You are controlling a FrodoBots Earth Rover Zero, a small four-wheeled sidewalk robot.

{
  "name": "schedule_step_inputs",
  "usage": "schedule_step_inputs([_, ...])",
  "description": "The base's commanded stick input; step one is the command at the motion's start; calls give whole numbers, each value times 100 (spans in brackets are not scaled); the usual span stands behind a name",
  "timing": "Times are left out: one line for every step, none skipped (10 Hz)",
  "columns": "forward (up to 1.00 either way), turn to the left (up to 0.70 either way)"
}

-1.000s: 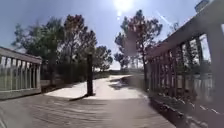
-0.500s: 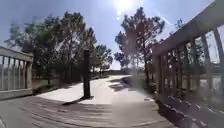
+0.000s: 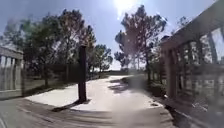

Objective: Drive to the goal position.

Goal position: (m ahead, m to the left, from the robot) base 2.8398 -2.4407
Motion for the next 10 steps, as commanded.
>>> schedule_step_inputs([70, 14])
schedule_step_inputs([70, 12])
schedule_step_inputs([70, 6])
schedule_step_inputs([70, 2])
schedule_step_inputs([70, 12])
schedule_step_inputs([70, 14])
schedule_step_inputs([70, 14])
schedule_step_inputs([70, 14])
schedule_step_inputs([70, 10])
schedule_step_inputs([70, 3])
